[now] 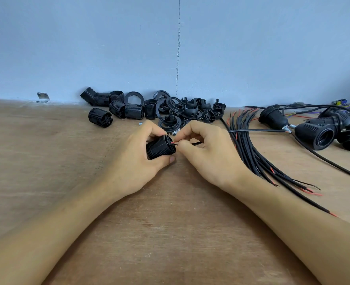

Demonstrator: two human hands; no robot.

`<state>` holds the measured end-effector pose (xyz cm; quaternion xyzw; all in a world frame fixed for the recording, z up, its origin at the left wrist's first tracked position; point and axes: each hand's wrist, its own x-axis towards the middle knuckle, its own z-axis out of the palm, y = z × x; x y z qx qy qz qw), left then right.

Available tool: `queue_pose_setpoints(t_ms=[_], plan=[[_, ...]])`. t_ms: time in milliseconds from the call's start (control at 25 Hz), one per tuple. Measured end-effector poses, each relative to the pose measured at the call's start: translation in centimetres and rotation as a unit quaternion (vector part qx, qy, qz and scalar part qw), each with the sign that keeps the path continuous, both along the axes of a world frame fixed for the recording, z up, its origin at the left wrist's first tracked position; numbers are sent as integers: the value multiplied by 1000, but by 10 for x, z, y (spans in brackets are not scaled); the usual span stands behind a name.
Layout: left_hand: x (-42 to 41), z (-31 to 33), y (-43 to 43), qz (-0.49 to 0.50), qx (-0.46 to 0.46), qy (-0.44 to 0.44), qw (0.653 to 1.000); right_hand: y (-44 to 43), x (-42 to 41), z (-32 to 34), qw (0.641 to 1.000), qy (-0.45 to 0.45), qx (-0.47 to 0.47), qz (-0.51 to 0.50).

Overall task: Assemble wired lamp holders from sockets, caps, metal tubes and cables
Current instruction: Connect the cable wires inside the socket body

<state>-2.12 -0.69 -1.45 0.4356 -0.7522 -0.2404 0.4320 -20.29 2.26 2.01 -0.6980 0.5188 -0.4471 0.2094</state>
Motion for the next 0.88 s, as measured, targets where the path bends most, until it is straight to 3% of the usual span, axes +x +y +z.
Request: queue_pose_setpoints(t_ms=[880], plan=[[2,2,4,55,-97,-39,993,-2,0,-2,999,47,3,13]])
